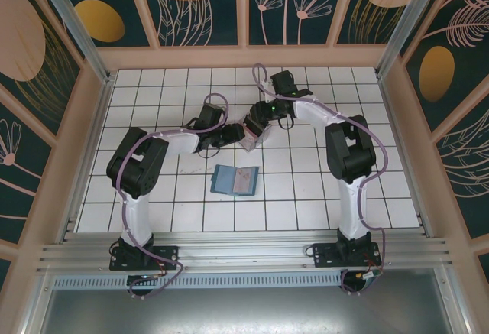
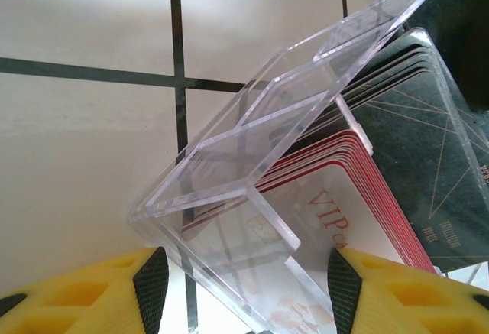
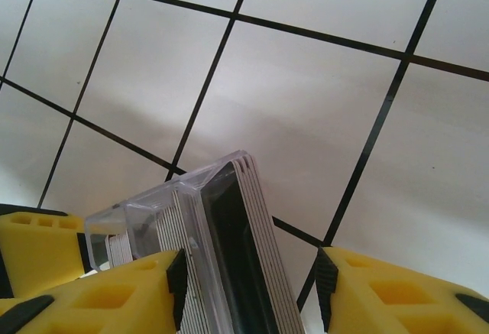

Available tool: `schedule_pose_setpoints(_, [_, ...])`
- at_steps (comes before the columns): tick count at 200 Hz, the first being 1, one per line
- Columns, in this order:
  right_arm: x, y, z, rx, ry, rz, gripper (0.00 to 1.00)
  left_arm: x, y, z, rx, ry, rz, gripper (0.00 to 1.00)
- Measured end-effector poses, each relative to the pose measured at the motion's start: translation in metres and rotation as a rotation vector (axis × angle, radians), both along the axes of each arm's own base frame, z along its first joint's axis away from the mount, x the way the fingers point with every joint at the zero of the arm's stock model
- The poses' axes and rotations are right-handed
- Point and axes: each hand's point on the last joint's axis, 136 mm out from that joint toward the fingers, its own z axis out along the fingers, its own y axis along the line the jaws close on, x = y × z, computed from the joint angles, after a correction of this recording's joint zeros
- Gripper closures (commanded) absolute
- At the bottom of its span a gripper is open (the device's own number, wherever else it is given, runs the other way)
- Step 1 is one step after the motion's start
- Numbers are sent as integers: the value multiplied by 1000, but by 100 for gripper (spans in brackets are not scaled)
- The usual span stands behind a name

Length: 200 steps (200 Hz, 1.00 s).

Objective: Put the credit cards into the card holder
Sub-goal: Pick up the credit card from the storage box.

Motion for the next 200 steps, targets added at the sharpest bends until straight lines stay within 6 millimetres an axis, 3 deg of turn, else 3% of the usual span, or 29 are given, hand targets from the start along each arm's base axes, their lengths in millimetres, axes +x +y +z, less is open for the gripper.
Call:
schedule_pose_setpoints(96, [11, -17, -5, -49, -15, -55, 56, 5, -3, 0, -19, -27, 4, 42])
schedule_pose_setpoints(200, [12, -19, -4, -62, -25, -61, 62, 5, -3, 0, -22, -33, 5, 42])
